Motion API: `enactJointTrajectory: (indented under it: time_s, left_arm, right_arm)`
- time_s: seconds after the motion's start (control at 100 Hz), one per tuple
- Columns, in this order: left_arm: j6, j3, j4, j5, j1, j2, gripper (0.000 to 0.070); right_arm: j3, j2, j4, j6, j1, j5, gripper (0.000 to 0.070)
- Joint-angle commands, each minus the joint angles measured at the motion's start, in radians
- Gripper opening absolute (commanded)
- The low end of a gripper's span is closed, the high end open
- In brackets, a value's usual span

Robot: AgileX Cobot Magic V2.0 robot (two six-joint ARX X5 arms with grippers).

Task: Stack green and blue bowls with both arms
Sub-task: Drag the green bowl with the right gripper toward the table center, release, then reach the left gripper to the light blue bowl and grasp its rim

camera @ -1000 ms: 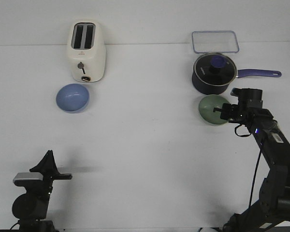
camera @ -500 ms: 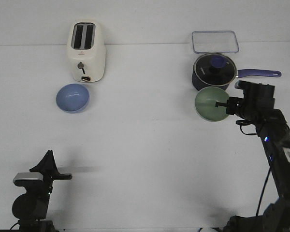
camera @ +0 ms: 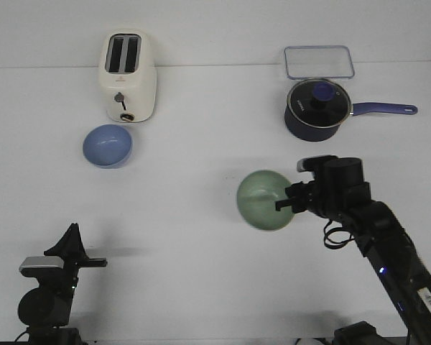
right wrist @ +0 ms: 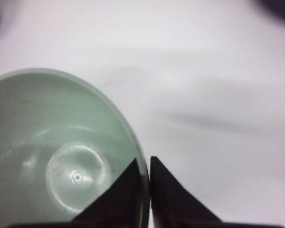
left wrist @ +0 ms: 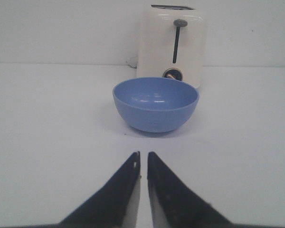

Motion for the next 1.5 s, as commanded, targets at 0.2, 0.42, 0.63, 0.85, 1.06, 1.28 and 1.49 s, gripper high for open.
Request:
enactJointTrajectory:
  time_s: [0.2,0.42,0.63,0.85,1.06,1.28,1.49]
  left_arm:
    - [-0.108,-0.020,0.010,0.003,-0.002,-0.001,0.0015]
    - [-0.282,-0.019,0.011,0.002,-0.002,-0.001,0.0015]
    - [-0.446,-0.016,0.011,0.002,-0.002,-0.001,0.0011]
    - [-0.542,0.008,0.011,0.003,-0.002,-0.001,0.0011]
    - [-0.552,0.090,0.002,-0.005,-0.001,0.023,0.0013]
    - [-0.520,0.293,-0.024,-0.010,0.001,0.278,0.0013]
    - [-0.454,0.598,-0.121,-0.004,0.041,0.755,0.0013]
  right_arm:
    - [-0.150,0.012,0.130,0.100,0.210,0.066,0.0000]
    - [-0.224,0.047,0.171,0.114,0.266,0.061,0.0000]
    - [-0.226,0.116,0.195,0.099,0.288,0.068,0.0000]
    - [-0.225,0.151,0.195,0.071,0.303,0.082,0.0107]
    - [-0.211,0.085,0.185,0.071,0.287,0.082,0.0349]
    - [-0.173,-0.069,0.189,0.070,0.241,0.082,0.0349]
    - [-0.166,-0.179,0.187,0.070,0.206,0.057,0.0348]
